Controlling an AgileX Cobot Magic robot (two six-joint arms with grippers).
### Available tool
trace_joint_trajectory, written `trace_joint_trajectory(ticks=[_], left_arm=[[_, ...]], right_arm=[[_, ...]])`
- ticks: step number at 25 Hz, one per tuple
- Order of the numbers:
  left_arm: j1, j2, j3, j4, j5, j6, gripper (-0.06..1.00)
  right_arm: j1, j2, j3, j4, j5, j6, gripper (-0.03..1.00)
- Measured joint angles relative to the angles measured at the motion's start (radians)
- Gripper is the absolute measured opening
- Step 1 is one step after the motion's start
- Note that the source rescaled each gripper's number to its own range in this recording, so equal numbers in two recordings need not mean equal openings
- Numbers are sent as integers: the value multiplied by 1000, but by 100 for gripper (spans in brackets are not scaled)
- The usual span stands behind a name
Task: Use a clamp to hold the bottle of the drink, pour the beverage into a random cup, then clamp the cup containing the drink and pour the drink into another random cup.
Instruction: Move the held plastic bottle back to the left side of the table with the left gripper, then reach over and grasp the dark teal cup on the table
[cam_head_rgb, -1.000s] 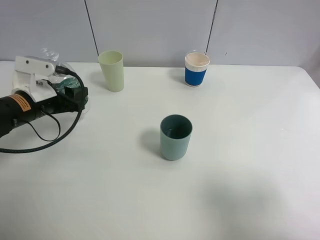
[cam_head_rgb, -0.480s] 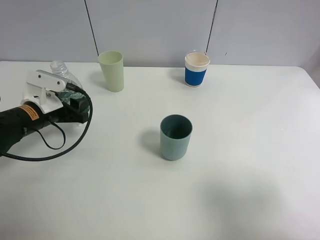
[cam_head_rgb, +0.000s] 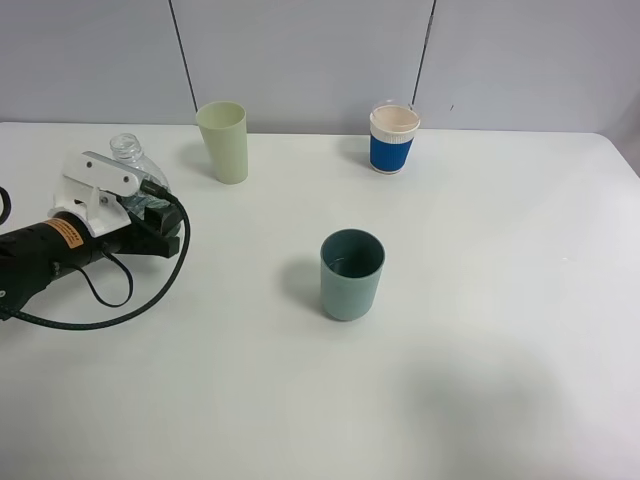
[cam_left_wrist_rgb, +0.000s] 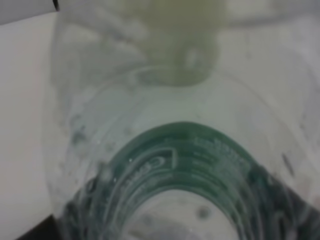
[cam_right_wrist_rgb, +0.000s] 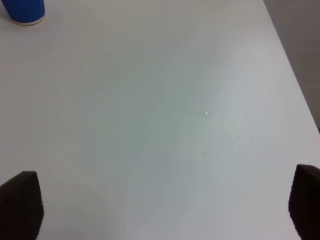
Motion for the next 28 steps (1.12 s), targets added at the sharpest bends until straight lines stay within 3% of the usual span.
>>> trace_joint_trajectory(ticks=[13, 15, 18, 20, 22, 28], left_arm=[[0, 0, 0, -24, 19, 9, 0], [0, 0, 0, -24, 19, 9, 16], [0, 0, 0, -24, 16, 9, 58], [0, 0, 0, -24, 9, 9, 75], [0, 0, 0, -21, 4, 9, 82], [0, -3, 18, -3, -7, 9, 85]], right_arm=[[0, 0, 0, 0, 0, 0, 100], [0, 0, 0, 0, 0, 0, 100], [0, 0, 0, 0, 0, 0, 100], [0, 0, 0, 0, 0, 0, 100], [0, 0, 0, 0, 0, 0, 100], [0, 0, 0, 0, 0, 0, 100]])
